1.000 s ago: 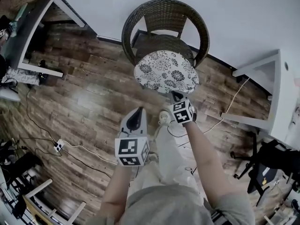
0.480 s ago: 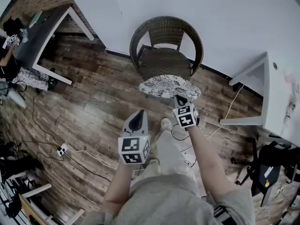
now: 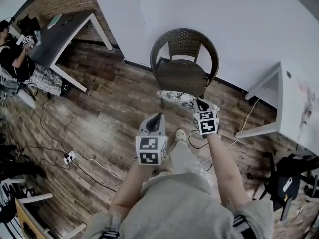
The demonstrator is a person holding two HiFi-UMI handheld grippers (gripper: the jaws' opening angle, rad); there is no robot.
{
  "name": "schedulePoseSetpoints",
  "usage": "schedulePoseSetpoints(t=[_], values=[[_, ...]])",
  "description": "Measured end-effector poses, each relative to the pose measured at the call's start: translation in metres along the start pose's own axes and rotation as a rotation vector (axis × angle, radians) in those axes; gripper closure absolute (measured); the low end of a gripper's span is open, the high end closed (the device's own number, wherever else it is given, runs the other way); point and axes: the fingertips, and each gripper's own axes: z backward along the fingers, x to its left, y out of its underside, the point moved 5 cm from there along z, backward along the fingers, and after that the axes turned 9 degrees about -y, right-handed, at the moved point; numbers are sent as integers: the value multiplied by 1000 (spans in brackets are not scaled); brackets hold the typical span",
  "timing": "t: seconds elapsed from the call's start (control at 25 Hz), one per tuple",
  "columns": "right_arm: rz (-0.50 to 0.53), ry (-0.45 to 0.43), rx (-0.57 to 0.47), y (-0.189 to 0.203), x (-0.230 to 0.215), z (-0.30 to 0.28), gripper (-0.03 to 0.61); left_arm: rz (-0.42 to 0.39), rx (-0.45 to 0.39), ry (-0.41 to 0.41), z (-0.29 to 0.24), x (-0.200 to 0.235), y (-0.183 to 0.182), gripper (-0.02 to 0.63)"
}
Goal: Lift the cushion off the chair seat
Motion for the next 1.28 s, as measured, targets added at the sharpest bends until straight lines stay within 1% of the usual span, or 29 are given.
schedulePoseSetpoints(t=[0.2,0.48,0.68,1.04,1.28], values=[[4,16,-39,-10,27,44,572,-12,-36,5,36,1,0,604],[0,16,-89,-9,75,101,572,-14,-54,-7,89,8,11,604],[9,17,-130,-10,109,137,572,4,-59,-18,125,10,24,604],[18,12,-189,-17,147,197,572,-3,-92,-2,174,-3,22,604],[32,19,-255,-28,154,226,572,-19,-108,7,184,-11,20,603]])
